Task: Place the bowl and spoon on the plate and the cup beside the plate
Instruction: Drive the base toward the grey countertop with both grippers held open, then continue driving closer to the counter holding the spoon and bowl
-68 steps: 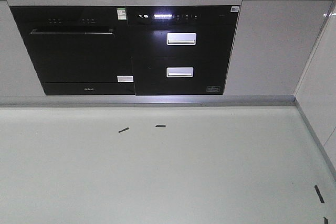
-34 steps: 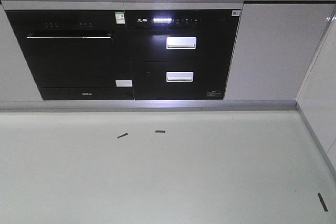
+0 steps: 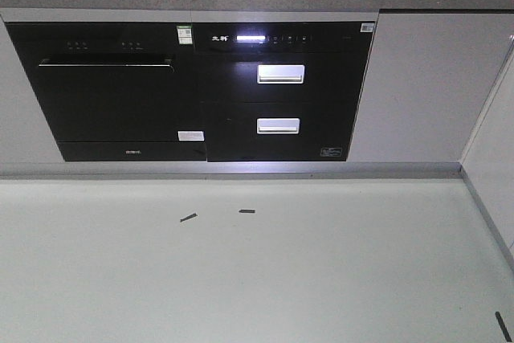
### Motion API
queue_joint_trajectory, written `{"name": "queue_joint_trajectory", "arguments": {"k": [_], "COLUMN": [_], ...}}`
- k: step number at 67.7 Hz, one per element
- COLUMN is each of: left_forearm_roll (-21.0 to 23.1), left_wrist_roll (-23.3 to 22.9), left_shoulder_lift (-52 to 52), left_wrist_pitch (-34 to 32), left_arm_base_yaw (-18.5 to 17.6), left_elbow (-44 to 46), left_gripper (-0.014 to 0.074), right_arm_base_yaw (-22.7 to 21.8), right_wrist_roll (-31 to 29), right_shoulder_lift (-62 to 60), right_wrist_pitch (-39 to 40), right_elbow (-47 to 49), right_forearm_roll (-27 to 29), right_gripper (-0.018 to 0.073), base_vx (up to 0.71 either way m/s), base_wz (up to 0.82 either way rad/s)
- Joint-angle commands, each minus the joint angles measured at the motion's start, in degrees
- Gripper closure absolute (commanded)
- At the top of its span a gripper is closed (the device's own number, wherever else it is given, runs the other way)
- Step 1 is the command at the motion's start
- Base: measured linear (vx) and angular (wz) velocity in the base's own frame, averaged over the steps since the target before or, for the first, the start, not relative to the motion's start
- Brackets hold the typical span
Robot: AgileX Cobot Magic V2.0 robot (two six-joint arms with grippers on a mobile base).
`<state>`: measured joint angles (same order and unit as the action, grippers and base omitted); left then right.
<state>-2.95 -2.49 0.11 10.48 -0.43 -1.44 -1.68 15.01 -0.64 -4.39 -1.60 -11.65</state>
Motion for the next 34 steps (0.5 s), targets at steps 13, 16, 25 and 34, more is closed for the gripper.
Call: {"name": "queue_joint_trajectory", "arguments": {"k": [13,16,25,34], "left_forearm_roll": [0.16,0.16,0.16,0.16], "left_wrist_roll": [-0.69,-0.69,-0.69,-0.69], "left_shoulder_lift": [0.92,0.92,0.92,0.92], "left_wrist_pitch": [-4.14,-4.14,-4.14,-4.14], "left_arm_base_yaw": [0.08,0.08,0.08,0.08], "left_elbow": [0.43,0.43,0.43,0.43], "left_gripper": [0.0603,0.0603,0.0603,0.0603], "right_arm_base_yaw": [-0.39,-0.39,-0.39,-0.39], "right_wrist_roll": [-0.15,-0.15,-0.15,-0.15], "right_shoulder_lift": [-0.59,-0.59,-0.59,-0.59], "right_wrist_pitch": [4.39,4.39,4.39,4.39], "right_elbow": [-0.23,-0.23,-0.23,-0.23], "right_forearm_roll": [-0.62,-0.62,-0.62,-0.62], "right_gripper": [0.0562,0.0562,0.0562,0.0562], "base_vx": [0.1,0.09,0.08,0.08], "base_wz": [0.0,0.0,0.01,0.01]}}
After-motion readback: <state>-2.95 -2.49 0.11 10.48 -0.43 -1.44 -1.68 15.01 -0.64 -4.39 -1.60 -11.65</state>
